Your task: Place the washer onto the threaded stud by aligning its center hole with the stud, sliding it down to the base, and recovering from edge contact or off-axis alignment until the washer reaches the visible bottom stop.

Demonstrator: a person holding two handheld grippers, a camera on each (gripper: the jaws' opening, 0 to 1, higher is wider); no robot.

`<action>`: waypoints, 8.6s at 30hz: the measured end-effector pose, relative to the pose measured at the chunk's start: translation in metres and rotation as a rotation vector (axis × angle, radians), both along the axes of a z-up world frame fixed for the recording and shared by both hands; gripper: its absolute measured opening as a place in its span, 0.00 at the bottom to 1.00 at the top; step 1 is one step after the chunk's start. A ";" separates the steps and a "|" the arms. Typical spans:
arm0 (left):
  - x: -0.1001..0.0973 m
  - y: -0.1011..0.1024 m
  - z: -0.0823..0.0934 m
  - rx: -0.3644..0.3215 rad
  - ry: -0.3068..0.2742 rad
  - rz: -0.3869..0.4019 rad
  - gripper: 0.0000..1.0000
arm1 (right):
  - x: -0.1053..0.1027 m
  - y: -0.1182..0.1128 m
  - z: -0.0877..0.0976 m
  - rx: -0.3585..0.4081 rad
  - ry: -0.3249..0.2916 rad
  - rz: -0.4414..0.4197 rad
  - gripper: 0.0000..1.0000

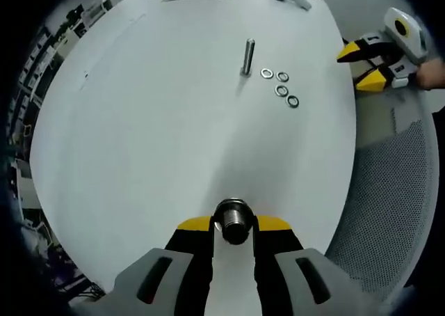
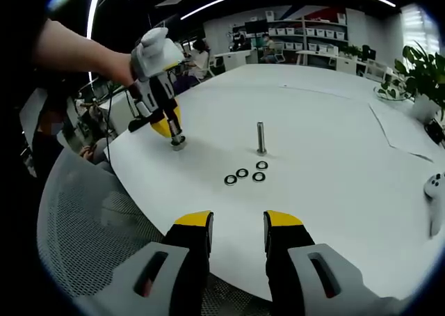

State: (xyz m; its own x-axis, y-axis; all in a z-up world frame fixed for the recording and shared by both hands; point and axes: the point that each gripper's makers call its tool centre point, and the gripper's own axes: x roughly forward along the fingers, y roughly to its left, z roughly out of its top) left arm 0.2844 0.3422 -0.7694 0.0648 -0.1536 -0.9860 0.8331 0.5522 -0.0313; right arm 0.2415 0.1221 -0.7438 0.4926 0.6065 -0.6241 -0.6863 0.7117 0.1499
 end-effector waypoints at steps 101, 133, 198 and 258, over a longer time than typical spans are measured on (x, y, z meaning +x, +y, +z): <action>-0.105 0.018 0.025 -0.420 -0.375 0.615 0.33 | -0.007 0.001 -0.010 -0.053 0.032 0.044 0.32; -0.110 0.021 0.024 -0.450 -0.470 0.644 0.30 | -0.016 0.000 -0.022 -0.108 0.075 0.082 0.33; -0.112 0.002 0.026 -0.543 -0.460 0.543 0.29 | -0.018 -0.009 -0.034 -0.225 0.099 0.078 0.37; -0.107 0.012 0.029 -0.536 -0.493 0.594 0.28 | 0.053 0.034 -0.029 -0.331 0.076 0.148 0.42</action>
State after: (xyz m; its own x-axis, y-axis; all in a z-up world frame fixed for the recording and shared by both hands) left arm 0.1777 0.3547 -0.7404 0.6700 -0.3868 -0.6336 0.4065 0.9053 -0.1228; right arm 0.2947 0.1566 -0.7732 0.3595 0.4269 -0.8298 -0.7809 0.6244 -0.0171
